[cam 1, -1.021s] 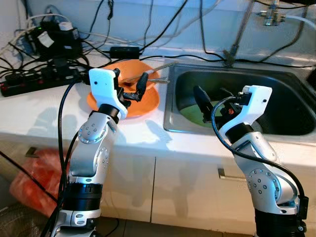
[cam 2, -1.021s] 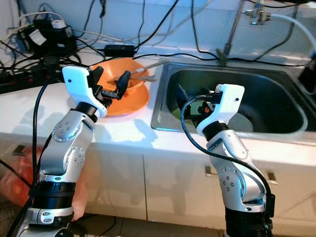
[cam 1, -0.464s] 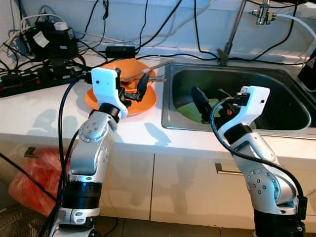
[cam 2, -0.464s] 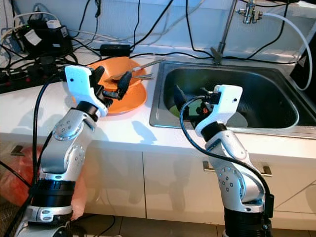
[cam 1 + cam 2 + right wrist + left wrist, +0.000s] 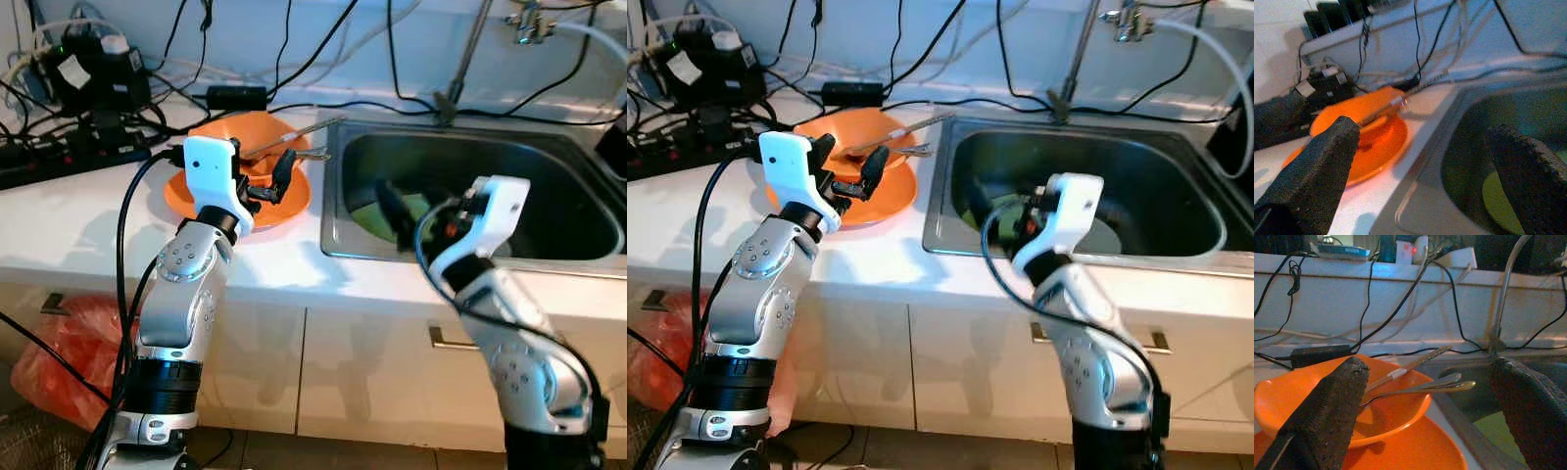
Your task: Kitchen organization
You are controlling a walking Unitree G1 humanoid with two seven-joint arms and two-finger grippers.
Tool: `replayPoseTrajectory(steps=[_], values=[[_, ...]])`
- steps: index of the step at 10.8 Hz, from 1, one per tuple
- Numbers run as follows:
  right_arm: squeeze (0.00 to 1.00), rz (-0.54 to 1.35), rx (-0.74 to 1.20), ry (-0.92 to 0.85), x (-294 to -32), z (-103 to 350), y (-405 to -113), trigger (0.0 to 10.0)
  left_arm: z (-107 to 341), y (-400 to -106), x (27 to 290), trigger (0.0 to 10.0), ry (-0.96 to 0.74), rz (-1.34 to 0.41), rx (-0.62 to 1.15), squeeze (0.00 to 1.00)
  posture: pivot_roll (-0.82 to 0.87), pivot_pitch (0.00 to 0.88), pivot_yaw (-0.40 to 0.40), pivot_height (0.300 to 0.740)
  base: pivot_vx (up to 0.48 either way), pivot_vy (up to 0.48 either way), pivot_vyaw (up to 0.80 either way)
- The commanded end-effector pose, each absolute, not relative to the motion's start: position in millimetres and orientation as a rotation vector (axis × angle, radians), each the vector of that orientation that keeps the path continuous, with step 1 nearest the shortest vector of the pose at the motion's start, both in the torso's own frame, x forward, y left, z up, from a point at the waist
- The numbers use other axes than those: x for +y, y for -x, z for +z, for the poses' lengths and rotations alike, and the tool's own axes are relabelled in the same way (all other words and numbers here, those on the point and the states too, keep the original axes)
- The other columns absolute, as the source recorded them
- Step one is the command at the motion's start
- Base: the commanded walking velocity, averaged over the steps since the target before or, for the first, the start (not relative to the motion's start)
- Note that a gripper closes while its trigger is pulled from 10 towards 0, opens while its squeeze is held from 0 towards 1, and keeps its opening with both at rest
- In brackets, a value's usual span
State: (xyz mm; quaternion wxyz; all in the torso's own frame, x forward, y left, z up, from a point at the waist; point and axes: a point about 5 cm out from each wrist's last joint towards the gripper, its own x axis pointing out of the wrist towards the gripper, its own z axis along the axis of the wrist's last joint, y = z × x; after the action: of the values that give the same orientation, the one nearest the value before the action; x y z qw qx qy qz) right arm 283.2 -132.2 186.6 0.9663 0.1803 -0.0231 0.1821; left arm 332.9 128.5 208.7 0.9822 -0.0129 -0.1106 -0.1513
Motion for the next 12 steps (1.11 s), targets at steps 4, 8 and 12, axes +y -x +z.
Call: replayPoseTrajectory(steps=[4,8,12], values=[[0.00,0.477,0.028,-0.441,-114.3,184.7,-272.2,10.0,216.0,-347.3,106.9,10.0,-0.067,-0.388,-0.225,0.00,0.01,0.083,-0.045,0.740,0.000,0.000,0.00],[0.00,0.534,0.078,-0.452,-108.7,183.3,-259.2,10.0,230.7,-366.6,79.7,10.0,-0.150,-0.508,-0.276,0.00,-0.03,0.106,-0.027,0.740,0.000,0.000,0.00],[0.00,0.558,0.099,-0.440,-110.6,184.6,-253.0,10.0,225.1,-376.2,70.9,10.0,-0.395,-0.645,-0.287,0.00,-0.04,0.107,-0.024,0.740,0.000,0.000,0.00]])
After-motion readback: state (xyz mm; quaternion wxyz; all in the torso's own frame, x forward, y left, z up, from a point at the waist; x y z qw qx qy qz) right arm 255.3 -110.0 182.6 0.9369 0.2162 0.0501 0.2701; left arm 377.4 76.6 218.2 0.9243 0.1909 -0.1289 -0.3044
